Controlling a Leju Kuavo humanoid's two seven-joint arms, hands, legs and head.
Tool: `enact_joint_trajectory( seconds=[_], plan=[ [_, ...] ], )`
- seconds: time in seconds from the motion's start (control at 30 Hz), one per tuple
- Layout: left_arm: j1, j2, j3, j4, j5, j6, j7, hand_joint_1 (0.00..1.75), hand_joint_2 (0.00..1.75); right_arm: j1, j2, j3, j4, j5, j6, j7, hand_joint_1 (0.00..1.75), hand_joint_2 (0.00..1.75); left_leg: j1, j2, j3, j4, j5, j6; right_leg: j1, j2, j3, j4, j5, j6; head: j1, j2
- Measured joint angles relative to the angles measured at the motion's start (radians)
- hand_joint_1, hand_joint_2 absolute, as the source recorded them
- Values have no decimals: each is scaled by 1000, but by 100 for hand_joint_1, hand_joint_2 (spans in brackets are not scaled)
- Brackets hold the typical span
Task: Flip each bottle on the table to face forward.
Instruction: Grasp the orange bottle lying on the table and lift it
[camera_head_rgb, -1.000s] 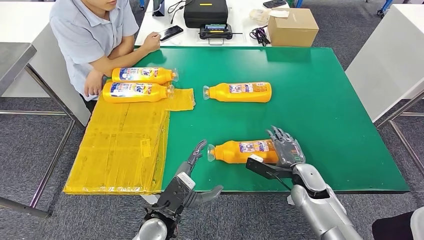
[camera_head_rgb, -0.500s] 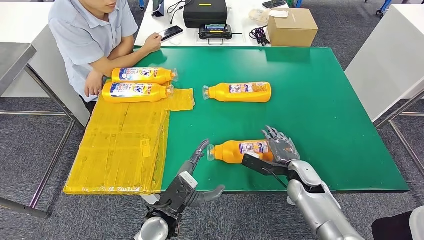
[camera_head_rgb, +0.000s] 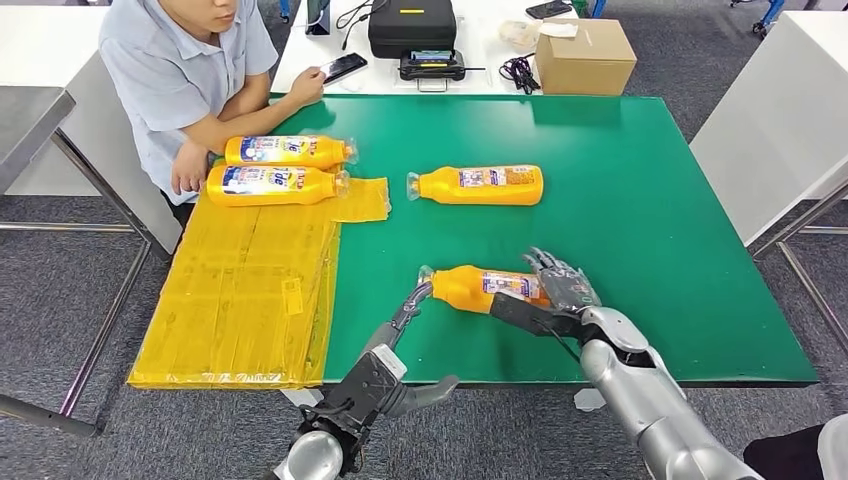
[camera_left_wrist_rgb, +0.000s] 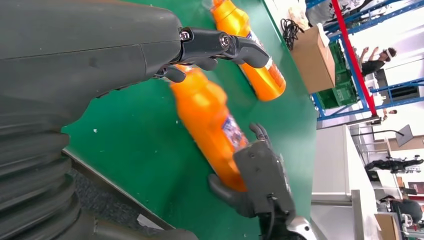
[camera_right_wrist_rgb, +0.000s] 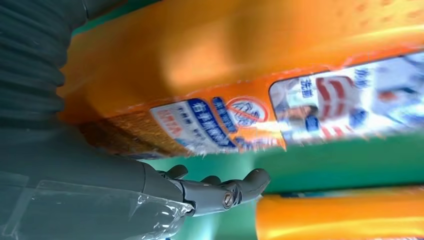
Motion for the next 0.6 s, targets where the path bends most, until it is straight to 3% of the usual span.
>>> enact_joint_trajectory(
  seconds=[0.23,0.27,0.37,0.4,0.47,0.6],
  plan=[
    [-9,-3,-14,19,2,-8,0,0,175,-35,-45,27,38,-33,74,3,1,175,0,0,3,0,0,0,0,0,3,0,0,0,0,0],
    [-11,-3,-16,22,2,-10,0,0,175,-38,-51,31,40,-41,83,2,15,175,0,1,3,0,0,0,0,0,3,0,1,1,0,0],
    [-15,-4,-22,29,4,-14,1,0,175,-45,-65,45,46,-85,108,-2,130,175,0,1,3,0,0,0,0,0,3,0,0,0,0,0],
    [-17,-4,-23,32,5,-14,0,0,175,-47,-68,48,47,-102,117,-5,160,175,0,1,4,0,0,0,0,0,3,0,0,0,0,0],
    [-20,-5,-25,36,8,-14,-2,0,175,-49,-77,50,50,-138,137,-16,175,175,0,1,4,0,0,0,0,0,3,0,0,0,0,0],
    [-28,-6,-27,46,19,-12,-10,0,175,-52,-99,64,52,-187,158,-35,175,175,0,1,4,0,0,0,0,0,3,0,0,0,0,0]
  ],
)
